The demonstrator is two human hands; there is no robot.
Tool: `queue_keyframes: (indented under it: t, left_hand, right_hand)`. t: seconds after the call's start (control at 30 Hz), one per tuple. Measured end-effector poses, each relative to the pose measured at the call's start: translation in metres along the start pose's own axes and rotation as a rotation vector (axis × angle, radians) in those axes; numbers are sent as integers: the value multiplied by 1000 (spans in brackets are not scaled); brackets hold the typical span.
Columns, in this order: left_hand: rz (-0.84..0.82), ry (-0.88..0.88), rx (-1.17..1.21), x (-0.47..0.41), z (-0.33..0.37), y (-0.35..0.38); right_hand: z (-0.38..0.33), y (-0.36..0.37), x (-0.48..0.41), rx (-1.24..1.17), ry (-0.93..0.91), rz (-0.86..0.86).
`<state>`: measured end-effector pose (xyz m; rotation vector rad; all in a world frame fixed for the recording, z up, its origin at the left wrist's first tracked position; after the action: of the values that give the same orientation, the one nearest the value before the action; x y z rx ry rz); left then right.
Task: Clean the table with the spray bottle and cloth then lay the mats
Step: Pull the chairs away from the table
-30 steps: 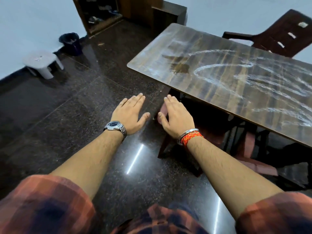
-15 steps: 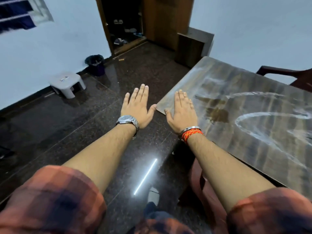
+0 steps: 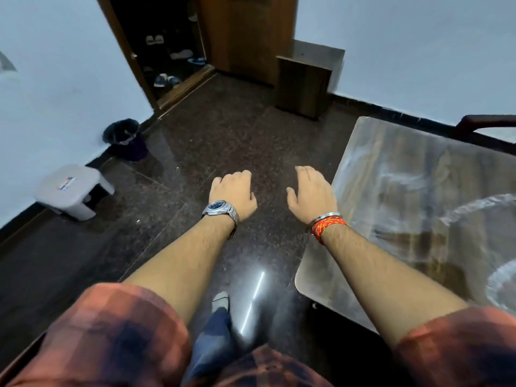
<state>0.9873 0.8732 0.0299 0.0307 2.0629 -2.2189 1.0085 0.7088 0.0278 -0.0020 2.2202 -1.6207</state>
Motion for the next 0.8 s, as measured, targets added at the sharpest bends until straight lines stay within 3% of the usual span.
queue_keyframes:
  t: [0.17, 0.37, 0.6, 0.8]
  left_hand:
    - [-118, 110, -25, -130, -28, 17]
    - [-244, 223, 20, -265, -9, 34]
    - [-228, 507, -8, -439, 77, 62]
    - [-237, 752, -67, -586, 194, 79]
  right_hand:
    - [10, 32, -102, 44, 185, -34]
    - [59, 49, -199, 77, 421, -127]
    - [161, 85, -326, 103, 589, -123]
    - [283, 91, -424, 88, 732, -159]
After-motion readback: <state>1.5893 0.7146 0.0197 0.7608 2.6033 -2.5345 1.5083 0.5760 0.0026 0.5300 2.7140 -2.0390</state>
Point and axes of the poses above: each hand's wrist, its own x-axis away from the middle knuckle, its own y-axis out of the palm, z = x × y, the point moved 8 cm from there along -x, towards the middle knuckle, and after that the axes turned 8 degrees about z, right-handed, at the moved point
